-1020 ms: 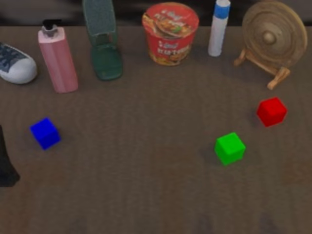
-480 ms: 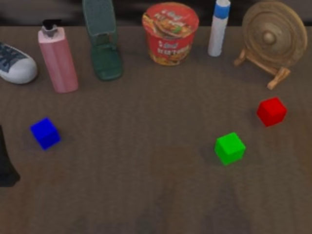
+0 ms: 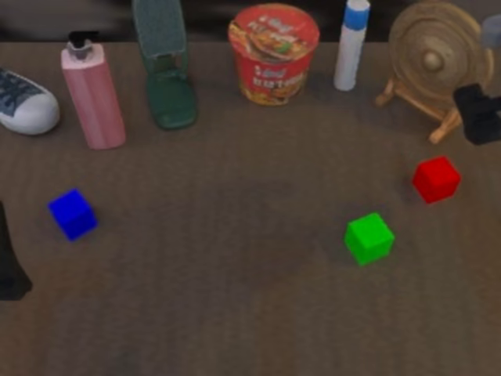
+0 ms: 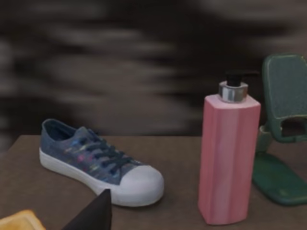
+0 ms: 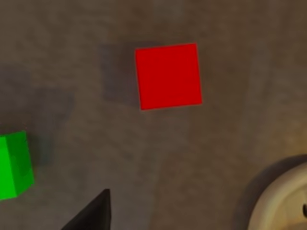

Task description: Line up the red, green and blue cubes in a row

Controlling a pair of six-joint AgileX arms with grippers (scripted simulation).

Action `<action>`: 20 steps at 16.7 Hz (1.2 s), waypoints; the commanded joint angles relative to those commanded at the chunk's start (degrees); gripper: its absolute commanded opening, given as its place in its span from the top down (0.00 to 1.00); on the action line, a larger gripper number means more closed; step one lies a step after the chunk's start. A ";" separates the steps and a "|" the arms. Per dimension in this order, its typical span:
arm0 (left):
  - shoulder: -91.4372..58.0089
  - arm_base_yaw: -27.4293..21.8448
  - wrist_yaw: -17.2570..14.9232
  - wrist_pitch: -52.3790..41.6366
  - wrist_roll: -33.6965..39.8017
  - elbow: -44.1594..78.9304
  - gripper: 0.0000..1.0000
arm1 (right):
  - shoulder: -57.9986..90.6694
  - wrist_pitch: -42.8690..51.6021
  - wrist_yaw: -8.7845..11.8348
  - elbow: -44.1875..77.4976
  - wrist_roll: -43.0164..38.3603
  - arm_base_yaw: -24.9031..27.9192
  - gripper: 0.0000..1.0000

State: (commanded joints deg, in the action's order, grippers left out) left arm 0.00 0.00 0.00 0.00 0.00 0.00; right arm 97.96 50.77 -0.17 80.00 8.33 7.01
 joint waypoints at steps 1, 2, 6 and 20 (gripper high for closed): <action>0.00 0.00 0.00 0.00 0.00 0.00 0.00 | 5.13 2.75 0.00 4.32 0.46 0.39 0.00; 0.00 0.00 0.00 0.00 0.00 0.00 0.00 | 10.00 5.29 0.00 8.47 0.88 0.75 0.00; 0.00 0.00 0.00 0.00 0.00 0.00 0.00 | 26.17 13.24 -0.06 22.47 2.27 1.90 0.00; 0.00 0.00 0.00 0.00 0.00 0.00 0.00 | 35.69 13.05 -0.08 27.32 3.11 2.48 0.00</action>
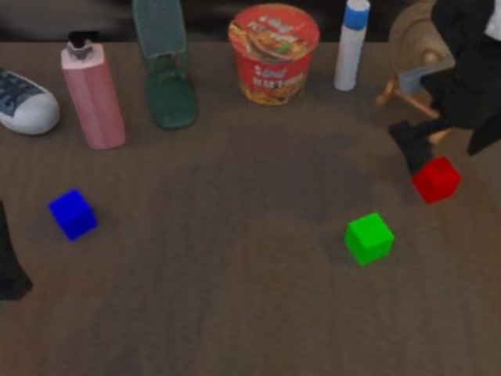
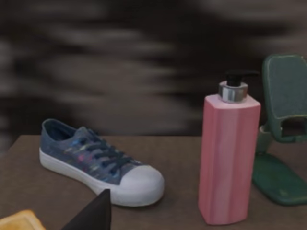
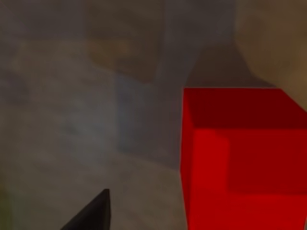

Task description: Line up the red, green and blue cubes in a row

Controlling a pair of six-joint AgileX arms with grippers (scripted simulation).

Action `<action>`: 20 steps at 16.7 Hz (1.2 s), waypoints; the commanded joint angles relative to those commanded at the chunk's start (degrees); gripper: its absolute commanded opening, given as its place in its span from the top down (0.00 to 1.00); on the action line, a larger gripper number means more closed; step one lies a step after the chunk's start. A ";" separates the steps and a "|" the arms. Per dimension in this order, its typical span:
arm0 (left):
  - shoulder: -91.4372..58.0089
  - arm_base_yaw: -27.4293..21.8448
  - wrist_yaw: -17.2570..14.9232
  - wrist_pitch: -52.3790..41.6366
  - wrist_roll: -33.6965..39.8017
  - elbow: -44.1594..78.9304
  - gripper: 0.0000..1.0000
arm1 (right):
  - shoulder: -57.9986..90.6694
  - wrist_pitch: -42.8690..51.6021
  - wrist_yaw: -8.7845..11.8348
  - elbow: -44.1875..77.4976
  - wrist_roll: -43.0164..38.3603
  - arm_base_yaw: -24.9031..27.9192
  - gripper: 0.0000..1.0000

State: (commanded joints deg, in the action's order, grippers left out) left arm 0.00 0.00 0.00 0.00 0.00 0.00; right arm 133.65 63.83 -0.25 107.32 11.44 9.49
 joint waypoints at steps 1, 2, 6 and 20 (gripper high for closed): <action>0.00 0.00 0.00 0.00 0.00 0.00 0.00 | 0.85 -2.33 -0.01 -1.30 -0.05 0.02 0.00; 0.00 0.00 0.00 0.00 0.00 0.00 0.00 | 1.76 -4.89 -0.02 -2.70 -0.10 0.03 0.00; 0.00 0.00 0.00 0.00 0.00 0.00 0.00 | 4.65 -11.84 -0.05 -6.95 -0.21 0.14 0.00; 0.00 0.00 0.00 0.00 0.00 0.00 0.00 | 4.81 -12.11 -0.05 -7.14 -0.22 0.14 0.75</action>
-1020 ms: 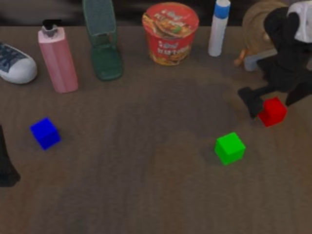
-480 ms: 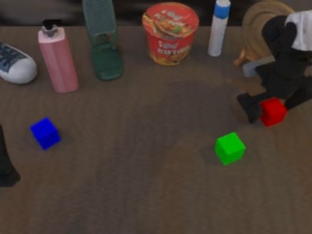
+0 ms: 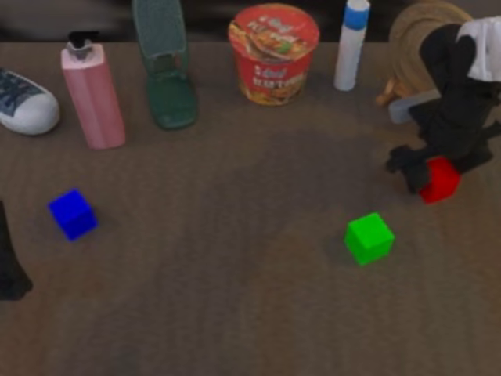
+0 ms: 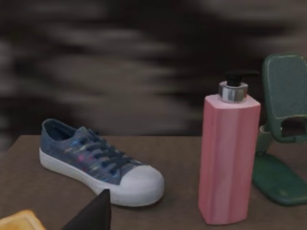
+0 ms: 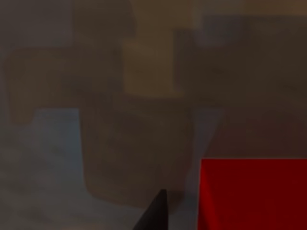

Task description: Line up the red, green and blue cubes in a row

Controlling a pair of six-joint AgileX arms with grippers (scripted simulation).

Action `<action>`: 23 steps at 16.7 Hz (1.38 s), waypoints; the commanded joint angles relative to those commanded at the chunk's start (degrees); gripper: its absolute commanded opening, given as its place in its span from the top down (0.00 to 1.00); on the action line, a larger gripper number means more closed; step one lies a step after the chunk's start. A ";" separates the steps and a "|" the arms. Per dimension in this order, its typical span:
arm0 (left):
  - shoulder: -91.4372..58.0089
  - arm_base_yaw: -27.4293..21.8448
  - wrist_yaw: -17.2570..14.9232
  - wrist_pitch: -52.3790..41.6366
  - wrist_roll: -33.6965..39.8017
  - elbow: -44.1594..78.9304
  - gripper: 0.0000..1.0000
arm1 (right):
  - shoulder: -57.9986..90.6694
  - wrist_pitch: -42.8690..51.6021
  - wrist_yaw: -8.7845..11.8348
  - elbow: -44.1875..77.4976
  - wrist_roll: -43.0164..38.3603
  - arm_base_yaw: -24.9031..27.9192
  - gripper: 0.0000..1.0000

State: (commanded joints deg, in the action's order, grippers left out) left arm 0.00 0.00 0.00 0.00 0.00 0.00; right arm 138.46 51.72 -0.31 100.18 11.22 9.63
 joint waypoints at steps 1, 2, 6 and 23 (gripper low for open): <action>0.00 0.00 0.00 0.00 0.00 0.00 0.00 | 0.00 0.00 0.00 0.00 0.00 0.00 0.83; 0.00 0.00 0.00 0.00 0.00 0.00 0.00 | 0.00 0.00 0.00 0.00 0.00 0.00 0.90; 0.00 0.00 0.00 0.00 0.00 0.00 0.00 | 0.00 0.00 0.00 0.00 0.00 0.00 1.00; 0.00 0.00 0.00 0.00 0.00 0.00 0.00 | -6.50 13.49 0.38 8.58 -0.15 0.39 1.00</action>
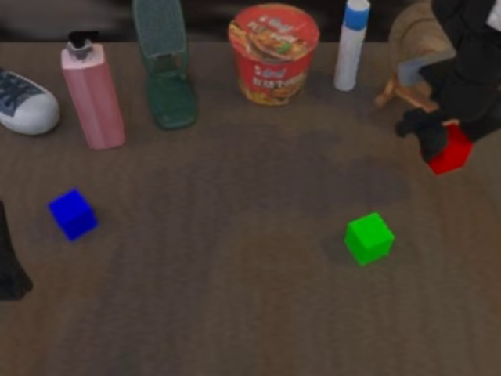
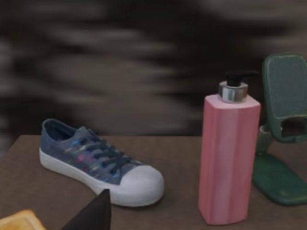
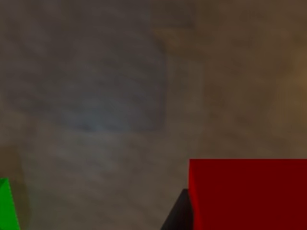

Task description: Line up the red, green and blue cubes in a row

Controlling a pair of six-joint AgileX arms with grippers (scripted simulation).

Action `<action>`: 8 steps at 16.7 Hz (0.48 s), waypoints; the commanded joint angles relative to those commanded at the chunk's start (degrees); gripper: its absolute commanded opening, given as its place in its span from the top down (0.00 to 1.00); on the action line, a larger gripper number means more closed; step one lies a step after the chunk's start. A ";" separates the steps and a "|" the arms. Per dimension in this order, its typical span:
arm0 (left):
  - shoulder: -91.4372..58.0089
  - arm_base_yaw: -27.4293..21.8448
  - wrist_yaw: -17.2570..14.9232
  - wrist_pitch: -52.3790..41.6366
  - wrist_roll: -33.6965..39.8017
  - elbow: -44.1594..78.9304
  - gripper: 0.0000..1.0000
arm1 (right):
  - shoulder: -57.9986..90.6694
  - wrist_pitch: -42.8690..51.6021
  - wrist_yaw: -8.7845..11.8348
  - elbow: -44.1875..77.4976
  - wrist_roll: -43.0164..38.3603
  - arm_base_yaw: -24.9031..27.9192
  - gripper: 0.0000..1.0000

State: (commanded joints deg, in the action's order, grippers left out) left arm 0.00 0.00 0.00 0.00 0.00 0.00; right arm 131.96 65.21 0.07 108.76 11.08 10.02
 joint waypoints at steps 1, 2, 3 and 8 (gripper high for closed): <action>0.00 0.00 0.00 0.00 0.00 0.00 0.00 | 0.00 0.00 0.00 0.00 0.00 0.00 1.00; 0.00 0.00 0.00 0.00 0.00 0.00 0.00 | 0.21 -0.14 0.02 -0.11 -0.09 -0.30 1.00; 0.00 0.00 0.00 0.00 0.00 0.00 0.00 | 0.23 -0.12 0.01 -0.07 -0.20 -0.21 1.00; 0.00 0.00 0.00 0.00 0.00 0.00 0.00 | 2.07 1.76 -0.27 3.20 -9.44 6.83 1.00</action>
State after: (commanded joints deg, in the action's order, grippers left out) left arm 0.00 0.00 0.00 0.00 0.00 0.00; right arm 134.02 66.97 -0.20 111.95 1.64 16.86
